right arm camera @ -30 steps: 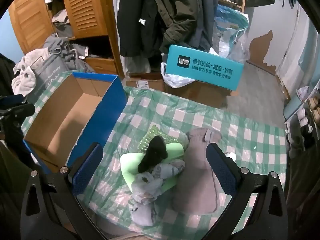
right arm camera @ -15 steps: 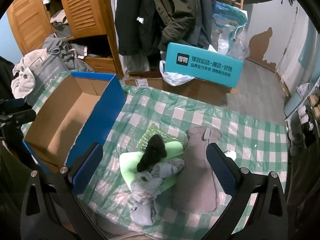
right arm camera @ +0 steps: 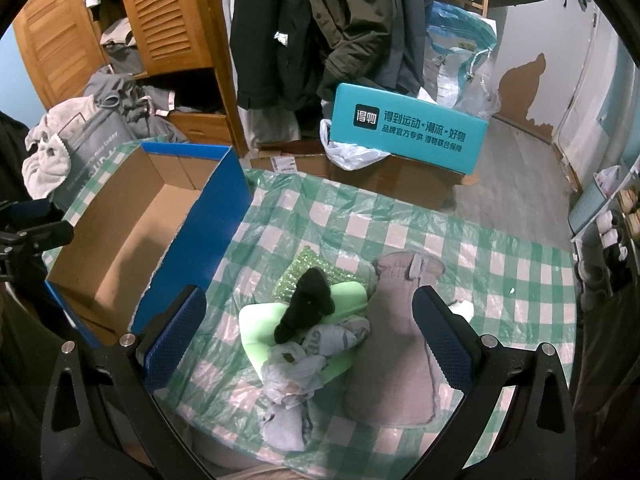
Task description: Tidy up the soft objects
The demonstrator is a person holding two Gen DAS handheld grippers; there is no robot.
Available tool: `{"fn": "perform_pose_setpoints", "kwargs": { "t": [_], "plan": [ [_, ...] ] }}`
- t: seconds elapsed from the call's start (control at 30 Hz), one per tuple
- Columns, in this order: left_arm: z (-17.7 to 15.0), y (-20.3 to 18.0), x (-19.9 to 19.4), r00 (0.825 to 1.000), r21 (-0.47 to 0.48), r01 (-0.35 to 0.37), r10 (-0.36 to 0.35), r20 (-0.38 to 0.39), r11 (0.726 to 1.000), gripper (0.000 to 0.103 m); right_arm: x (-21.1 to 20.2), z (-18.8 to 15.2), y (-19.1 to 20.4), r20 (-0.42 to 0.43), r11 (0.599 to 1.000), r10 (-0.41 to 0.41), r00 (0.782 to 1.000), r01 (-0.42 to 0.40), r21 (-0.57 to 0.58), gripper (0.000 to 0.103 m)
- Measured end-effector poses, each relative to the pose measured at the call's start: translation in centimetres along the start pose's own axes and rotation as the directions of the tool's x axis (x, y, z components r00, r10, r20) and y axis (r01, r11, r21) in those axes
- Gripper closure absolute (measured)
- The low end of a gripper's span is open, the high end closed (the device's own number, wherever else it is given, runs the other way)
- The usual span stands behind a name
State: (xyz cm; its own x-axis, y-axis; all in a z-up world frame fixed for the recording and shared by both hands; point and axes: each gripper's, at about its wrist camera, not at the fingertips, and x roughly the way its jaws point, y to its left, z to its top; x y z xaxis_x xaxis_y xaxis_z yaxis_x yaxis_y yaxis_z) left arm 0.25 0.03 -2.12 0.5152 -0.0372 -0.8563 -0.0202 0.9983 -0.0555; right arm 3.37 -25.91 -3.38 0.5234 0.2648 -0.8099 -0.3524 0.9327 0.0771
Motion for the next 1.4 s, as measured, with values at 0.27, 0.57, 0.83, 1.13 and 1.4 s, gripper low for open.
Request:
{"fn": "perform_pose_setpoints", "kwargs": {
  "t": [0.27,0.57,0.83,1.13,1.4],
  "plan": [
    [-0.13,0.4,0.42,1.0,-0.002,0.002,-0.002,-0.01,1.0,0.0,0.07,-0.39,-0.16,-0.006,1.0,-0.001,1.0,0.001,-0.001,0.002],
    [-0.04,0.36,0.38,1.0,-0.005,0.002,-0.002,-0.009,1.0,0.0,0.11,-0.79,-0.32,-0.004,1.0,0.003,1.0,-0.003,0.009,0.002],
    [-0.09,0.37,0.43,1.0,-0.004,0.0,-0.001,-0.012,1.0,0.0,0.03,-0.76,-0.47,-0.007,1.0,0.001,1.0,-0.001,0.011,0.002],
    [-0.42,0.89,0.57,1.0,-0.005,-0.009,0.009,-0.016,1.0,0.0,0.03,-0.65,-0.55,-0.009,1.0,0.005,1.0,-0.005,0.009,0.002],
    [-0.39,0.79,0.66,1.0,0.005,-0.011,0.011,-0.022,1.0,0.0,0.04,-0.61,-0.7,-0.012,1.0,0.004,1.0,-0.004,0.012,0.002]
  ]
}}
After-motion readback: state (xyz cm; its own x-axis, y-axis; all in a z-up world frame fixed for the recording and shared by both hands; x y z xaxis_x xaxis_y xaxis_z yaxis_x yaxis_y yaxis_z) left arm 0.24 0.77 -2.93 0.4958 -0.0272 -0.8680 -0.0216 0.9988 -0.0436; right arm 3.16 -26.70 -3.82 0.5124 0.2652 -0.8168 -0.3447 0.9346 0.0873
